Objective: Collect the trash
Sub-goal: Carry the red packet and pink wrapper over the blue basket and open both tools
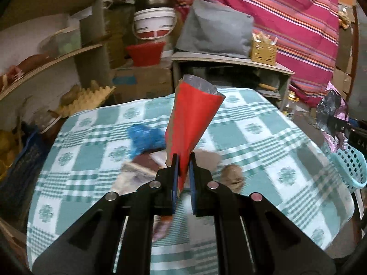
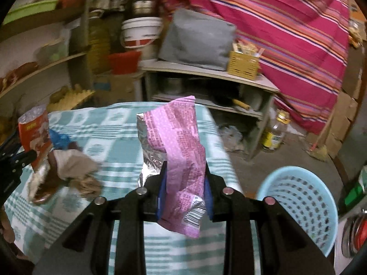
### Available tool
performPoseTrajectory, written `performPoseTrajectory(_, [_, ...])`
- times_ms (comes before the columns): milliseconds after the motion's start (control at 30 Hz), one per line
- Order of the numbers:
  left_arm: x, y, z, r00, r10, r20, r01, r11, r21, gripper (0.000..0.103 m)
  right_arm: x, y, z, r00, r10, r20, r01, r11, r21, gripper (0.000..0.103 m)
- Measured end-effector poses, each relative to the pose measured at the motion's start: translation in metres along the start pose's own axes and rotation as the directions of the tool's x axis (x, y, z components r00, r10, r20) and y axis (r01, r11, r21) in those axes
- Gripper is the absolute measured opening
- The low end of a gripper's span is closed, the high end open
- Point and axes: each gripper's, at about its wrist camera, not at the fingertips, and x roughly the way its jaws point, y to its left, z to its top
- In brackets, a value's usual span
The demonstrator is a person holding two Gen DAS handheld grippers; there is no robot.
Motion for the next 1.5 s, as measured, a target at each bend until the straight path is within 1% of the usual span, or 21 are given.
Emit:
performPoseTrajectory(233, [0.004, -0.062, 0.009, 0.996, -0.084, 0.009, 0.083, 0.995, 0.048, 0.007, -0.009, -0.074, -0.012, 0.997, -0.083, -0.011, 0.083, 0.993, 0.088, 0.028])
performPoseTrajectory(333, [0.008, -0.094, 0.013, 0.992, -0.125, 0.005, 0.124, 0.990, 0.072, 0.007, -0.013, -0.105, -0.020, 0.994, -0.111, -0.021, 0.113, 0.986, 0.122, 0.028])
performPoseTrajectory(467, [0.015, -0.139, 0.015, 0.985, -0.170, -0.006, 0.170, 0.978, 0.117, 0.007, -0.020, -0.156, -0.032, 0.985, -0.170, -0.041, 0.175, 0.968, 0.179, 0.028])
performPoseTrajectory(567, [0.014, -0.174, 0.015, 0.976, -0.217, -0.004, 0.215, 0.965, 0.151, 0.007, -0.025, -0.186, -0.044, 0.979, -0.198, -0.055, 0.206, 0.954, 0.217, 0.028])
performPoseTrajectory(667, [0.015, -0.212, 0.014, 0.961, -0.276, -0.009, 0.273, 0.946, 0.174, 0.007, -0.027, -0.210, -0.055, 0.974, -0.215, -0.074, 0.227, 0.942, 0.249, 0.028])
performPoseTrajectory(767, [0.019, -0.239, 0.011, 0.946, -0.324, -0.027, 0.323, 0.929, 0.182, 0.007, -0.029, -0.228, -0.065, 0.968, -0.233, -0.092, 0.249, 0.932, 0.263, 0.028])
performPoseTrajectory(900, [0.025, -0.277, 0.007, 0.924, -0.380, -0.050, 0.382, 0.904, 0.191, 0.007, -0.034, -0.241, -0.070, 0.964, -0.251, -0.090, 0.266, 0.922, 0.281, 0.028])
performPoseTrajectory(1033, [0.026, -0.307, 0.005, 0.907, -0.419, -0.052, 0.420, 0.883, 0.209, 0.007, -0.034, -0.248, -0.072, 0.961, -0.259, -0.097, 0.276, 0.919, 0.283, 0.028])
performPoseTrajectory(1267, [0.030, -0.340, 0.006, 0.880, -0.471, -0.056, 0.471, 0.855, 0.218, 0.009, -0.033, -0.268, -0.083, 0.959, -0.260, -0.116, 0.283, 0.908, 0.308, 0.028])
performPoseTrajectory(1367, [0.033, -0.350, 0.004, 0.875, -0.480, -0.058, 0.480, 0.847, 0.228, 0.013, -0.033, -0.273, -0.085, 0.959, -0.258, -0.119, 0.283, 0.904, 0.320, 0.028])
performPoseTrajectory(1400, [0.035, -0.353, 0.003, 0.874, -0.482, -0.064, 0.483, 0.845, 0.229, 0.020, -0.033, -0.273, -0.086, 0.958, -0.259, -0.121, 0.285, 0.904, 0.320, 0.028])
performPoseTrajectory(1433, [0.036, -0.355, 0.003, 0.873, -0.483, -0.067, 0.485, 0.844, 0.228, 0.031, -0.032, -0.274, -0.087, 0.958, -0.260, -0.124, 0.286, 0.903, 0.320, 0.028])
performPoseTrajectory(1500, [0.037, -0.357, 0.001, 0.877, -0.477, -0.065, 0.478, 0.849, 0.226, 0.043, -0.032, -0.275, -0.088, 0.957, -0.259, -0.129, 0.287, 0.902, 0.322, 0.028])
